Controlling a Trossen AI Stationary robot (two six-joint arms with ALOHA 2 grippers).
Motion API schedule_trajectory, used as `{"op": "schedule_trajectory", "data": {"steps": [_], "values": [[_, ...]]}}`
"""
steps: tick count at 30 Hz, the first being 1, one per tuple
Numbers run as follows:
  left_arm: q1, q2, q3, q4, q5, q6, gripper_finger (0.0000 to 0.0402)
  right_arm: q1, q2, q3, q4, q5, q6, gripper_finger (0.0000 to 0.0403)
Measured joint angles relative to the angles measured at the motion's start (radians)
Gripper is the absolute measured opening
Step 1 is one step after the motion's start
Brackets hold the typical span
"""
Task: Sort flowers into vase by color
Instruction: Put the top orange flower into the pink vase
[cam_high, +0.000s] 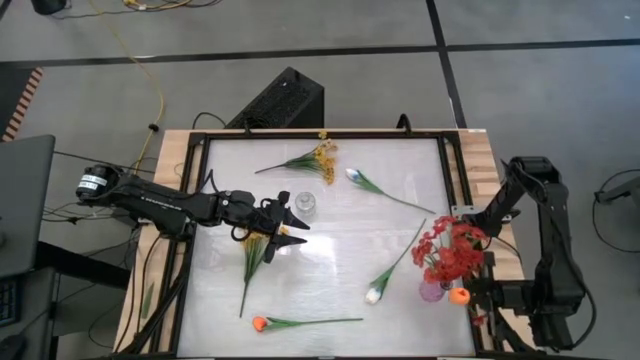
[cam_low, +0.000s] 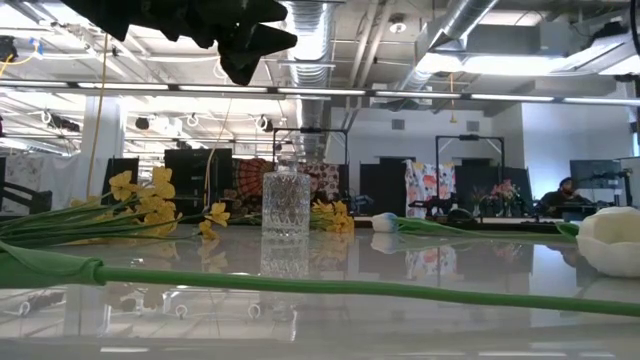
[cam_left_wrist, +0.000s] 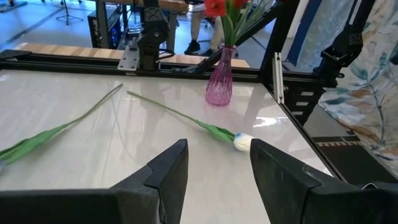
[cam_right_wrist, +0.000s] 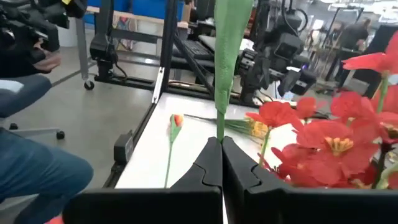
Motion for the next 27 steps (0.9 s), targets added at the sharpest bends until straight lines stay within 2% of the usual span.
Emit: {"op": "schedule_trajectory", "data": {"steps": [5, 15, 21, 27], "values": [[0.000, 0.000, 0.000, 0.000, 0.000, 0.000, 0.0162, -0.025, -0.035, 0.000, -0.010, -0.056, 0.000, 0.0018], [0.000, 0.000, 0.000, -0.013, 0.000, 0.000, 0.0162, -0.111, -0.059, 0.000, -0.121, -0.257, 0.080, 0.0018], [0.000, 0.000, 0.000, -0.041, -0.001, 0.000, 0.0162, -0.112, -0.059, 0.000, -0.117, -0.255, 0.115, 0.0018], [0.000, 0.000, 0.000, -0.042, -0.002, 0.000, 0.0162, -0.112, -0.059, 0.000, -0.120, -0.191, 0.180, 0.0018]]}}
